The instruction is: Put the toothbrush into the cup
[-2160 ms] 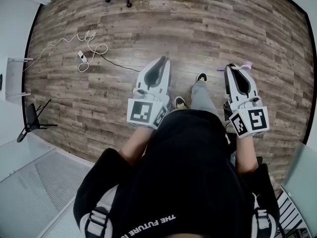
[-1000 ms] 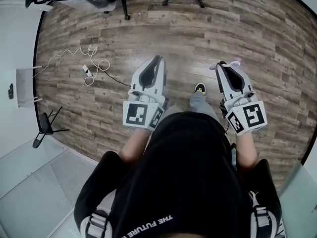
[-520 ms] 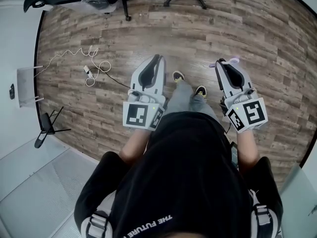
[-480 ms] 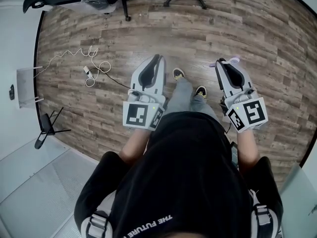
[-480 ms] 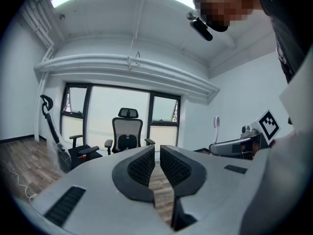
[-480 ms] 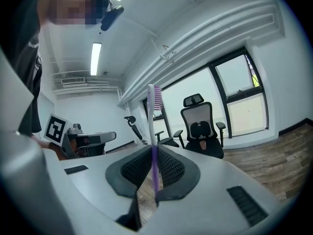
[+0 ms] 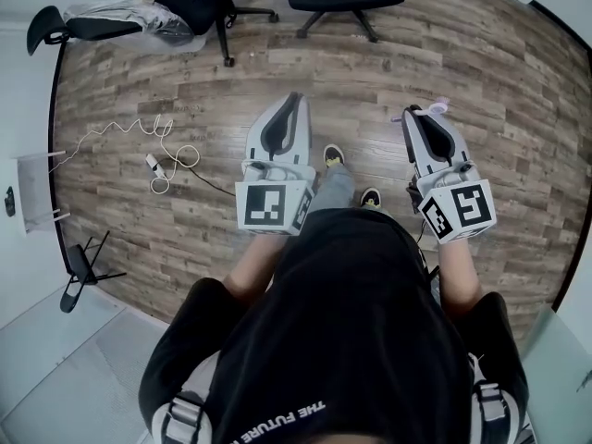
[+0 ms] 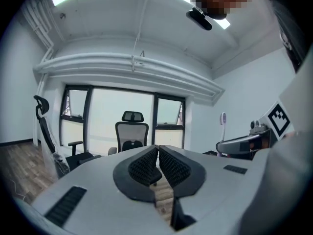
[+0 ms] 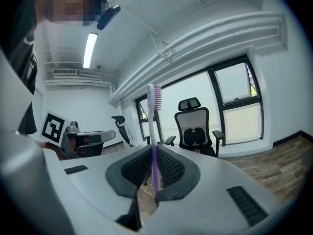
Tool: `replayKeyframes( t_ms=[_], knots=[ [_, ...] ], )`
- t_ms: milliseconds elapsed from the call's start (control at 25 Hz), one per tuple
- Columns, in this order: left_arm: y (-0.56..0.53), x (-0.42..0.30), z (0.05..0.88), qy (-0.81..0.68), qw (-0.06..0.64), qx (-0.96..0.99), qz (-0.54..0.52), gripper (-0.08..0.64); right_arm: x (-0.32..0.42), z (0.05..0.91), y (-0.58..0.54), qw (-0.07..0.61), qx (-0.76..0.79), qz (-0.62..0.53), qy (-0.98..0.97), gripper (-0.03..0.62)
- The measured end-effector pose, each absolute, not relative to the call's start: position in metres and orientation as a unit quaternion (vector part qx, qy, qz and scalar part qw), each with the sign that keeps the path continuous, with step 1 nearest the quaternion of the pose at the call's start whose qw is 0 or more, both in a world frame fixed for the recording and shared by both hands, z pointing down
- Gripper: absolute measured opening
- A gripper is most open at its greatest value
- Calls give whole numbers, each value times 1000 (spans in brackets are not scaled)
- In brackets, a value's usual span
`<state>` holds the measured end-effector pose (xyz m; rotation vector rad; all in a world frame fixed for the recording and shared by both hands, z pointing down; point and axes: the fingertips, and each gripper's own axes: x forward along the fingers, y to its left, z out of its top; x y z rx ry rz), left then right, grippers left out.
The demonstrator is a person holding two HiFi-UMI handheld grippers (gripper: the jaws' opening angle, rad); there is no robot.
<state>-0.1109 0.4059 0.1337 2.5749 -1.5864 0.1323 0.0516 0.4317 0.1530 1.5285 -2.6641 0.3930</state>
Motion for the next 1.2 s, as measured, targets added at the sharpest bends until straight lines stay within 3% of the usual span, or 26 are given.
replayKeyframes(
  t_ms=[520, 1200],
  knots=[
    [293, -157, 130, -547, 82, 831, 51, 40, -15, 134, 317, 68, 542, 70, -834, 44],
    [175, -121, 142, -536, 79, 838, 60, 41, 24, 153, 195, 46, 536, 106, -836, 44]
  ],
)
